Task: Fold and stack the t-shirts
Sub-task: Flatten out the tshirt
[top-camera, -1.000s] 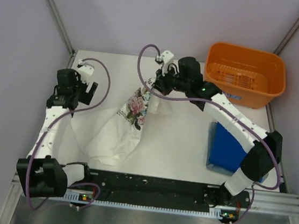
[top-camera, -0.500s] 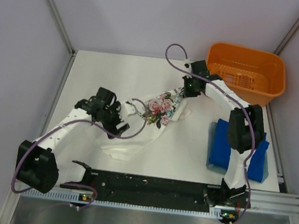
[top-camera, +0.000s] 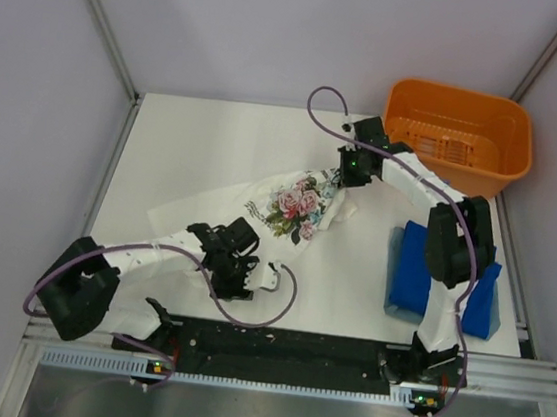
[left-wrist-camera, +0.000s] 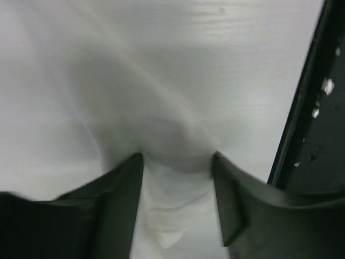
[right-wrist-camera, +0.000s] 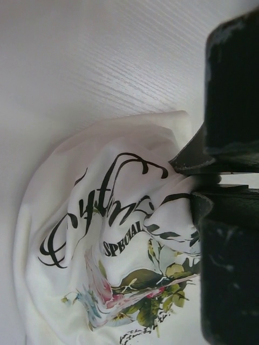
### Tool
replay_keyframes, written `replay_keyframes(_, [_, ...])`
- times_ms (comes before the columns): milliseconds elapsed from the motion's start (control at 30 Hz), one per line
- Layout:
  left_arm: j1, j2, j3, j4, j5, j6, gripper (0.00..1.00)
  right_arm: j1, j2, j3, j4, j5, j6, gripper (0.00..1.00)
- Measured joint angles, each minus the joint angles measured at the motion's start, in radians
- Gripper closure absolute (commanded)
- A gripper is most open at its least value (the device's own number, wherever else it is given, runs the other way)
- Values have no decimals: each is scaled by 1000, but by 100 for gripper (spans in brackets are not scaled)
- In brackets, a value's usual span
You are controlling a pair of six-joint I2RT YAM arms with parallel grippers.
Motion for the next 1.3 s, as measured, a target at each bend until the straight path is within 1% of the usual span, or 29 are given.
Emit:
replay_keyframes(33, [-5,36,0,23,-26,2,100,0,-9,-7,0,0,0,100])
replay_keyframes(100, [-8,77,31,47,-67,-4,100,0,-39,-26,-2,1,-4,100])
replay_keyframes(200, [8,93,70,20,-89,2,100,2,-109,-65,-8,-1,-20,100])
replay_keyframes(267, [37,49,92,-11,-89,7,100,2,-179,-93,-22,-14,-43,100])
replay_keyframes(333, [105,-48,126,-40,-85,14,100,2,-267,-127,-26,-40,-71,100])
replay_keyframes(367, [161,-116,161,-60,-82,17,100,2,-321,-147,-29,-61,-88,100])
replay_keyframes(433, [240,-199,251,-94,-94,18,100,2,-430,-179,-38,-109,-121,100])
replay_keyframes(500, [282,-251,370,-124,-117,14,100,2,-528,-196,-45,-156,-154,100])
replay_keyframes(600, [285,-290,489,-184,-154,-13,100,2,-673,-211,-52,-246,-206,100])
replay_keyframes(700, [284,-291,627,-282,-268,-81,100,2,-805,-211,-58,-365,-253,100])
replay_keyframes(733, [285,-290,694,-318,-307,-103,100,2,-852,-211,-61,-420,-269,100])
replay_keyframes(833, [294,-311,842,-373,-356,-138,100,2,-952,-204,-85,-559,-308,100])
replay_keyframes(933, [312,-358,944,-401,-384,-156,100,2,-994,-174,-132,-706,-349,100])
replay_keyframes(1000, [320,-395,967,-414,-409,-164,100,2,-1003,-166,-156,-792,-378,100])
replay_keyframes(1067, [326,-417,973,-424,-451,-176,100,2,-1001,-166,-183,-846,-403,100])
replay_keyframes(1167, [331,-402,958,-419,-521,-188,100,2,-961,-171,-213,-867,-422,100])
replay_keyframes(1267, [334,-359,897,-370,-592,-193,100,2,-846,-170,-223,-843,-428,100])
replay_keyframes(1300, [336,-340,873,-349,-607,-193,100,2,-785,-165,-224,-823,-429,100])
